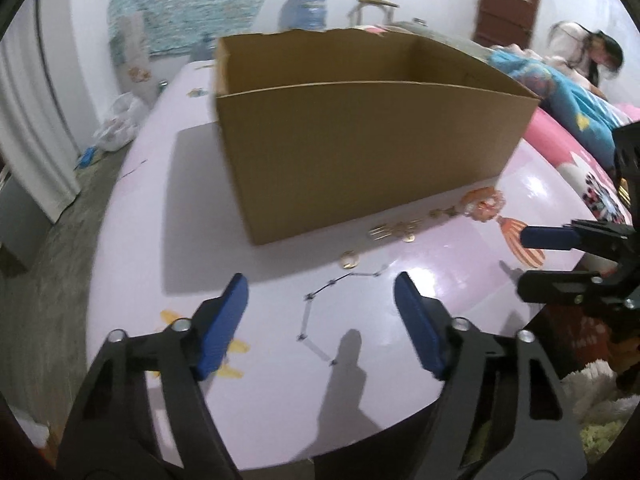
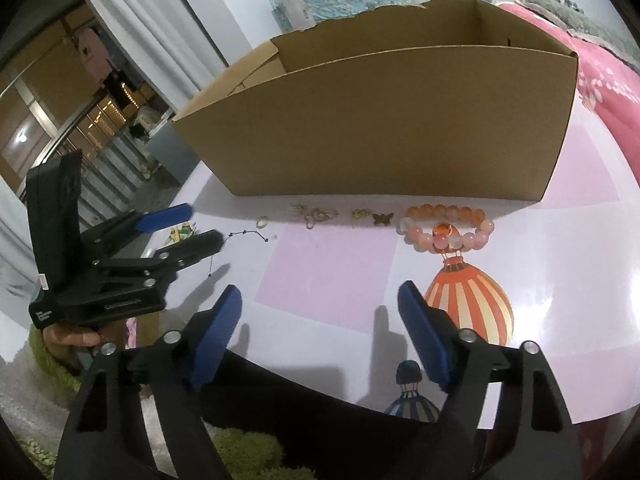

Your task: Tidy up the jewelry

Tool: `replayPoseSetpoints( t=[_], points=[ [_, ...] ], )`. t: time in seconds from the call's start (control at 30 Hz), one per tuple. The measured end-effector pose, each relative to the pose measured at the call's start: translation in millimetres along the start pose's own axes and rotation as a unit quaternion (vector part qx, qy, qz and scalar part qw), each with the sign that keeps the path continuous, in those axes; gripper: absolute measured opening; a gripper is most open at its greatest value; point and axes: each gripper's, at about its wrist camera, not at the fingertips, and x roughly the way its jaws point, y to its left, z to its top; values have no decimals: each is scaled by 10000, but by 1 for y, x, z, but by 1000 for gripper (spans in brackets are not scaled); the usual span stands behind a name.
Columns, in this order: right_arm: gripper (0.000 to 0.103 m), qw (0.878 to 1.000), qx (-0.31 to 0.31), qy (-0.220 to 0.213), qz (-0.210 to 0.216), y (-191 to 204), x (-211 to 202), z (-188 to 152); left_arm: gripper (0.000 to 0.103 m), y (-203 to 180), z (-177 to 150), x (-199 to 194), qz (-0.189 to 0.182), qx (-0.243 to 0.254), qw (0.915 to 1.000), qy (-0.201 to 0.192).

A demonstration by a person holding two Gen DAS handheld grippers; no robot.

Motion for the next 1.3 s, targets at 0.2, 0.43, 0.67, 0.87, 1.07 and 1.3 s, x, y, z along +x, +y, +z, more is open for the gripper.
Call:
replayPoseSetpoints(
  t=[0.2, 0.43, 0.67, 0.87, 1.07, 1.3],
  points=[
    [62, 10000, -38, 5, 2, -3, 0, 3, 45, -8, 7, 16, -288, 295, 9991, 129],
    [61, 9999, -112, 28, 78, -4, 3, 3, 32, -12, 12, 32, -238, 595, 9973, 351],
    [60, 9998, -94, 38, 142, -6, 6, 3, 24, -7, 19, 41, -247, 767, 9955, 492],
    [59, 9998, -33, 70, 168, -10, 5, -1, 19, -11, 24, 44, -284, 912, 9940, 530],
    [58, 9998, 17, 69, 176, -10, 4, 0, 15, -11, 23, 43, -320, 960, 9934, 532],
    [57, 10000, 23, -43, 10, -14, -10, -2, 10, -15, 20, 42, -267, 902, 9944, 476]
  ],
)
